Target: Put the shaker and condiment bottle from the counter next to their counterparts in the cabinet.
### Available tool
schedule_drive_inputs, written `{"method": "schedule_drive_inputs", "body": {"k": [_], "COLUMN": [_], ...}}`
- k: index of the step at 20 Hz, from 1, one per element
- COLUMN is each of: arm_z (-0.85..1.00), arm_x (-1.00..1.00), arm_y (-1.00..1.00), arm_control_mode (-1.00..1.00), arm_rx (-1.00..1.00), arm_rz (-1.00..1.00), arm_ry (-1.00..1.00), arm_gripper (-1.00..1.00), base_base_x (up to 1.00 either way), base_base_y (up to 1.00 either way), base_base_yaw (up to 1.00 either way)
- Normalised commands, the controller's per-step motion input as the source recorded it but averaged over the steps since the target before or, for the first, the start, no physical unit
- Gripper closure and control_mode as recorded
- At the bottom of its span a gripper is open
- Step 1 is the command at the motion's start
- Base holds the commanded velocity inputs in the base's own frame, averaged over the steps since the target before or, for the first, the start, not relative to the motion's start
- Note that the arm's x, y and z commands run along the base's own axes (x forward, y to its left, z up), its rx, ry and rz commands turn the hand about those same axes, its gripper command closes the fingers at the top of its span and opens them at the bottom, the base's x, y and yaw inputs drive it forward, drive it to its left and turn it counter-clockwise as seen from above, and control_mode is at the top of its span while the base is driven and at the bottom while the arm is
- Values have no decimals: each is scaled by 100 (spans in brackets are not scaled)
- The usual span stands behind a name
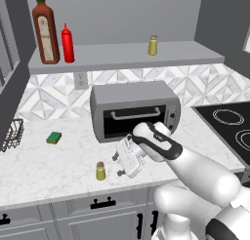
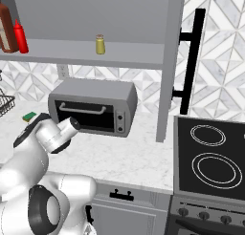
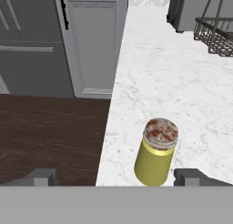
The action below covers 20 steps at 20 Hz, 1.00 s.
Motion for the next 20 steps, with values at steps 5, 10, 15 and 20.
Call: {"method": "schedule_drive_inputs", "body": {"k": [5, 10, 15, 20], "arm_z": [-13, -13, -16, -13], "arm_x": [12, 20, 18, 13], "arm_y": [1, 7, 13, 9], "arm_control_mode": [-100, -100, -100, -100], "arm_rx": [1, 0, 0, 0], "arm_rz": [0, 0, 1, 3], "arm_ry": [0, 0, 0, 1], "arm_gripper": [-100, -100, -100, -100], "base_base_x": [0, 0, 0, 0], "base_base_y": [0, 0, 0, 0], "base_base_yaw": [0, 0, 0, 0]}}
